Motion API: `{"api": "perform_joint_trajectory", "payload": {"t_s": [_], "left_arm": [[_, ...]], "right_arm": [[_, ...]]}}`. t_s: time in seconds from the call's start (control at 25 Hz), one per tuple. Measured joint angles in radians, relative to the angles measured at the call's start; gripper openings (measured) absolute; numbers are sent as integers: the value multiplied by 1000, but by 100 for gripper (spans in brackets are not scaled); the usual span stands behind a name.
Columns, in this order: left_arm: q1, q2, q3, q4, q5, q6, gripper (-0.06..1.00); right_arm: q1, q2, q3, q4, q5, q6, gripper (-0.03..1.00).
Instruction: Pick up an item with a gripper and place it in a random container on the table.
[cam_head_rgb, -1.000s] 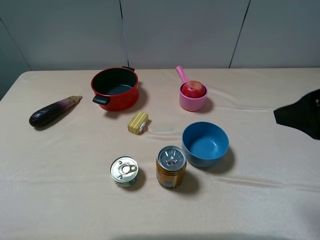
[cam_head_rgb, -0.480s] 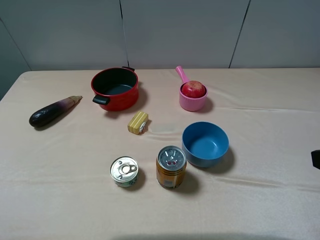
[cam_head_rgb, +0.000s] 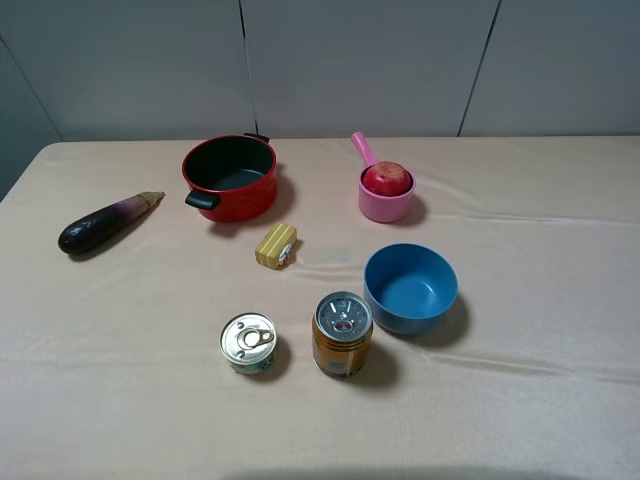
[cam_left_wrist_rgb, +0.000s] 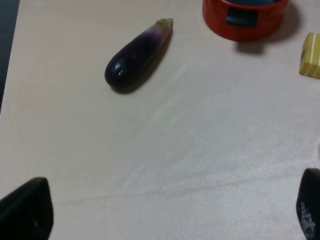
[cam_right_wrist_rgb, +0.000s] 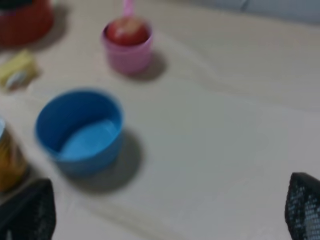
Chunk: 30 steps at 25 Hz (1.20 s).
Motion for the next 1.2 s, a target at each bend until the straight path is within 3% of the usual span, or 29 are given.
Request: {"api": "perform_joint_trajectory", "payload": {"t_s": [0.2, 0.44, 1.2], "left_arm": [[0, 0, 0, 0, 0, 0, 99], [0, 0, 0, 0, 0, 0, 99], [0, 0, 0, 0, 0, 0, 99]], "right_arm": [[-143, -17, 0, 1, 3, -8, 69], [-225, -17, 0, 8, 3, -22, 69], [-240, -19, 0, 15, 3, -22, 69]]}}
